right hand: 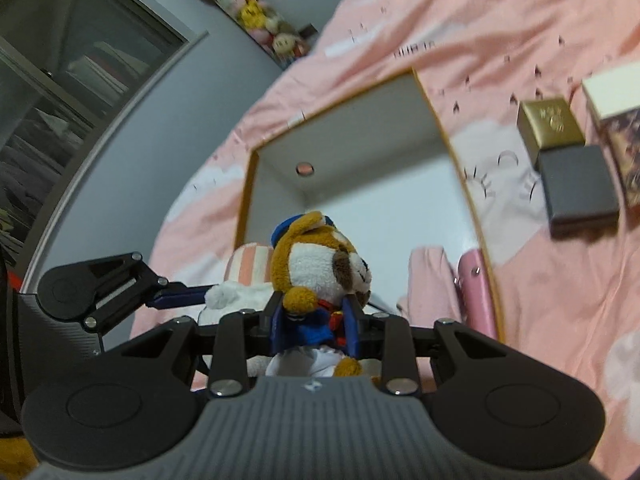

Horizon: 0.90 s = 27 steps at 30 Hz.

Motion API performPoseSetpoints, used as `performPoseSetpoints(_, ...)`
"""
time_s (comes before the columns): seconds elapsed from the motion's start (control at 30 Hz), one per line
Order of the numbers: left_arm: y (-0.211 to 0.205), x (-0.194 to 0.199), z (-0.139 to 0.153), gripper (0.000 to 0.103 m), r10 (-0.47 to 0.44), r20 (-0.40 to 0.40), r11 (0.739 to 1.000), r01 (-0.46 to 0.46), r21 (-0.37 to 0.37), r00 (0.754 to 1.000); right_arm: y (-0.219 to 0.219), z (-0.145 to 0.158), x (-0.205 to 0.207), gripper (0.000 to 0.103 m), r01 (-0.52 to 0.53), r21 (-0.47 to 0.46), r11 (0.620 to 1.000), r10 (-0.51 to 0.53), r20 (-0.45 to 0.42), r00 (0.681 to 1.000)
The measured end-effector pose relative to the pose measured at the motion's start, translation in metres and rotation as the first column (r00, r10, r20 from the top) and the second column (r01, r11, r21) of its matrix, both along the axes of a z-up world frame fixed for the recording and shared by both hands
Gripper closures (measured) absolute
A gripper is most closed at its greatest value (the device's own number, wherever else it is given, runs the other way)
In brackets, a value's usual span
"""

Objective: Organize objects
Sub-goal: 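Carry both plush toys over the box and lower them inside, then release both plush toys into the box and withdraw both grippers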

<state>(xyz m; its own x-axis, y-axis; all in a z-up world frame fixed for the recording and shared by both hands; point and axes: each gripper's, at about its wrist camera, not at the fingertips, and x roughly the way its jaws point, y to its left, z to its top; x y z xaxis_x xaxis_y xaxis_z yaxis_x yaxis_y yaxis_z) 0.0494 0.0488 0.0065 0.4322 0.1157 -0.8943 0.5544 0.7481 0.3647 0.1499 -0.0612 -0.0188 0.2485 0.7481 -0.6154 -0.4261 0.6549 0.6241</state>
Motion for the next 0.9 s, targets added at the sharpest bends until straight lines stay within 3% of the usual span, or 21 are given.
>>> performPoseSetpoints(0.23, 0.009, 0.014, -0.017, 0.025, -0.055, -0.084, 0.998, 0.054, -0.018, 0.995, 0.011, -0.022, 0.006, 0.071, -0.041, -0.077, 0.996, 0.035, -0.068, 0.997)
performPoseSetpoints(0.33, 0.011, 0.017, -0.022, 0.025, -0.078, -0.092, 0.997, 0.077, -0.022, 0.993, 0.017, -0.026, 0.005, 0.070, -0.073, -0.117, 0.990, 0.067, -0.053, 0.996)
performPoseSetpoints(0.47, 0.015, 0.020, -0.031, 0.024, -0.074, -0.141, 0.996, 0.066, -0.058, 0.987, 0.027, -0.033, 0.004, 0.069, -0.115, -0.185, 0.976, 0.110, -0.041, 0.993)
performPoseSetpoints(0.67, 0.020, 0.019, -0.042, 0.020, -0.061, -0.174, 0.995, 0.047, -0.083, 0.983, 0.030, -0.038, 0.004, 0.066, -0.140, -0.217, 0.966, 0.132, -0.052, 0.990)
performPoseSetpoints(0.9, 0.033, 0.013, -0.033, 0.023, -0.022, -0.178, 0.988, -0.006, -0.153, 0.984, 0.030, -0.038, 0.002, 0.062, -0.163, -0.234, 0.958, 0.154, -0.055, 0.987)
